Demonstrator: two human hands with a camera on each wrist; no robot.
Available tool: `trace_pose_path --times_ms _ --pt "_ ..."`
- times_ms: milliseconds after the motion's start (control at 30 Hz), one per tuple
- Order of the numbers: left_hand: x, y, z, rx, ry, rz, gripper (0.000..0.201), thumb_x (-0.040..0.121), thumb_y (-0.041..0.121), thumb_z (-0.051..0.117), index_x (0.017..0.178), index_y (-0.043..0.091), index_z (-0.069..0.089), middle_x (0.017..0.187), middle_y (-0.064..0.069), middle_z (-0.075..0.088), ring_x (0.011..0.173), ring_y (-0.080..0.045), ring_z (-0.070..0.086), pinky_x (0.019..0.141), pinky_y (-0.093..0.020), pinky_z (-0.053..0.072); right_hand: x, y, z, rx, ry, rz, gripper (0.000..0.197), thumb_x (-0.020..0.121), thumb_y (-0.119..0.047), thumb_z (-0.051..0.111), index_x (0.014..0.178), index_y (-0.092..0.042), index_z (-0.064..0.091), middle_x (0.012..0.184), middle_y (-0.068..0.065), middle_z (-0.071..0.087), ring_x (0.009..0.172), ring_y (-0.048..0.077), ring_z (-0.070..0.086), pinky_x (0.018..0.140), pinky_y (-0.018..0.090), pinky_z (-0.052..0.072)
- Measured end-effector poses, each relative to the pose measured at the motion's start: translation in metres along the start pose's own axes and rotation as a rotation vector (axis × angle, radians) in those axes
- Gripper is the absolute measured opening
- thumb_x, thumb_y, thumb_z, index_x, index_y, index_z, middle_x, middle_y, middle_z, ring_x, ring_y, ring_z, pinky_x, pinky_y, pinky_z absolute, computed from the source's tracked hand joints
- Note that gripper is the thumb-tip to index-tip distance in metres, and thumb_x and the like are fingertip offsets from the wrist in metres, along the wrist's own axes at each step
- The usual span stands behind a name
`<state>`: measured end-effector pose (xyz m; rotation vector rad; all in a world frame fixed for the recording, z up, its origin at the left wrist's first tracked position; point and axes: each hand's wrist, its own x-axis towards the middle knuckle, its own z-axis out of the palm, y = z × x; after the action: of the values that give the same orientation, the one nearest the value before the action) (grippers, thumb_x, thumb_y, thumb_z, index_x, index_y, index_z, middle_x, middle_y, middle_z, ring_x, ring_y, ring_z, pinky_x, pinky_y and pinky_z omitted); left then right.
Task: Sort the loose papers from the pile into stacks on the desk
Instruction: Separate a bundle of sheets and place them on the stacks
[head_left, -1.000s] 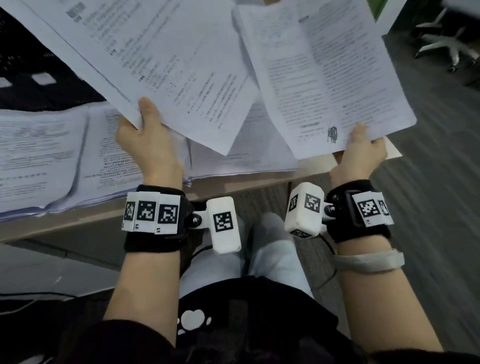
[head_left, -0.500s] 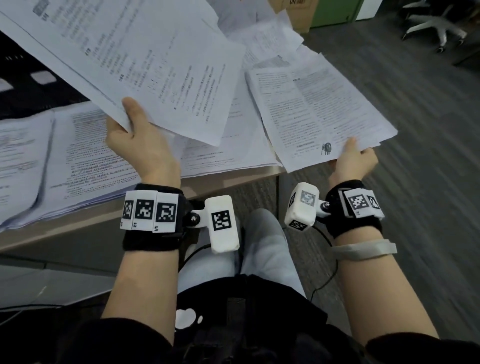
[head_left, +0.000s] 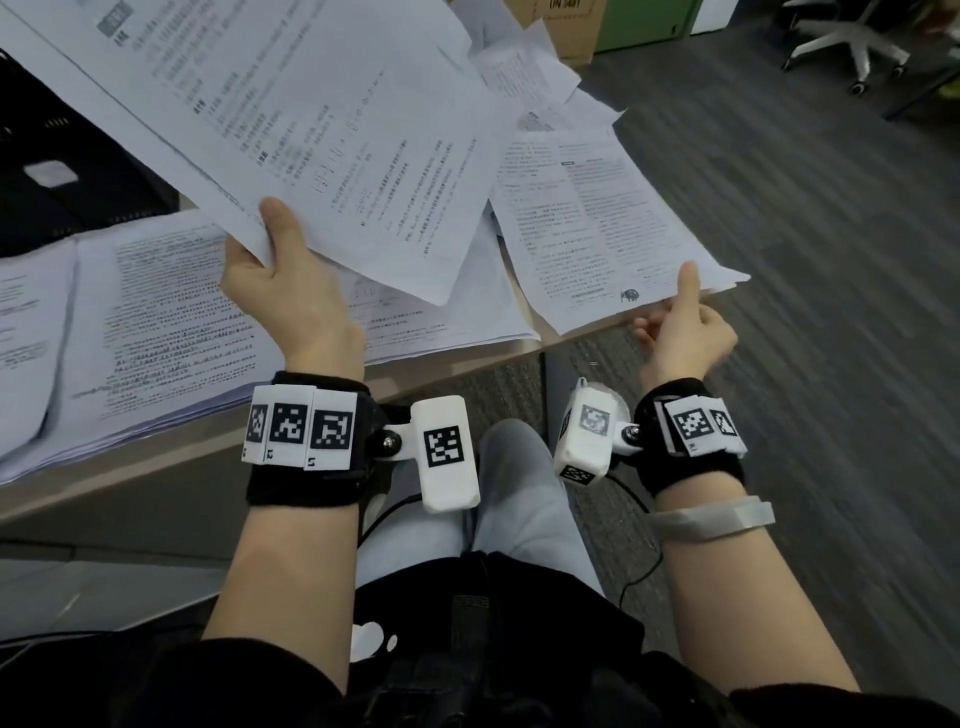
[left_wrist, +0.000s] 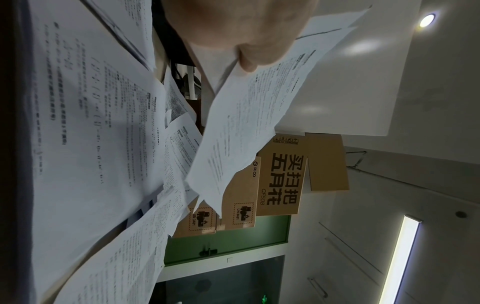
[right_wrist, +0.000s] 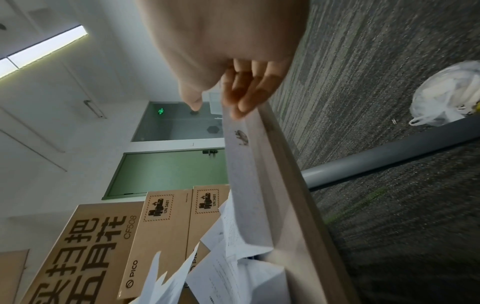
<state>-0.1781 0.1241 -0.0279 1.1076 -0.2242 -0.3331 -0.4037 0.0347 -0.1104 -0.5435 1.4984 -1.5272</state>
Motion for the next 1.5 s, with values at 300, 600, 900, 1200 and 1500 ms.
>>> trace_pose_path --times_ms 300,600,900,1200,1500 --pt "-0.003 0.007 -0.004 0.009 -0.076 -0.079 0.013 0.093 0.012 0.056 0.104 0.007 0.063 0.102 -0.002 0.069 0.101 -0.015 0.067 0.087 -0.023 0.056 -0.049 -0.035 0.026 0.033 -0.470 -0.166 0.018 0.092 -0.016 0.060 0.080 -0.004 0.063 0.064 0.005 0.066 0.061 0.020 0.068 0.054 0.024 0.054" --pt "0.005 0.021 -0.028 -0.046 -0.150 -0.137 0.009 0.089 0.005 0.062 0.095 0.011 0.064 0.089 0.004 0.072 0.088 -0.010 0.070 0.081 -0.029 0.058 -0.092 -0.045 0.061 -0.153 -0.630 -0.119 0.027 0.085 -0.011 0.068 0.065 -0.009 0.050 0.070 0.008 0.059 0.047 0.009 0.055 0.042 0.019 0.042" --pt "0.024 0.034 -0.056 -0.025 0.036 -0.069 0.010 0.093 0.013 0.057 0.085 0.018 0.062 0.088 0.006 0.068 0.079 -0.002 0.066 0.076 -0.016 0.055 -0.099 -0.035 0.067 0.155 -0.457 0.039 0.035 0.086 0.001 0.062 0.054 -0.009 0.056 0.067 0.007 0.063 0.063 0.020 0.063 0.067 0.035 0.058" --pt "0.042 0.044 -0.083 -0.116 0.253 0.074 0.021 0.095 0.007 0.048 0.114 0.005 0.057 0.107 -0.007 0.065 0.093 -0.014 0.065 0.083 -0.018 0.055 -0.114 -0.013 0.061 0.146 -0.371 0.057 0.038 0.084 0.011 0.056 0.059 -0.011 0.037 0.068 0.013 0.053 0.045 0.019 0.064 0.049 0.023 0.054" --pt "0.038 0.052 -0.100 -0.127 0.291 0.061 0.029 0.096 0.006 0.047 0.124 0.002 0.052 0.113 -0.009 0.064 0.093 -0.014 0.063 0.078 -0.013 0.054 -0.133 0.015 0.061 -0.032 -0.456 0.050 0.040 0.082 0.015 0.055 0.055 -0.010 0.042 0.063 0.006 0.053 0.049 0.019 0.062 0.053 0.025 0.058"
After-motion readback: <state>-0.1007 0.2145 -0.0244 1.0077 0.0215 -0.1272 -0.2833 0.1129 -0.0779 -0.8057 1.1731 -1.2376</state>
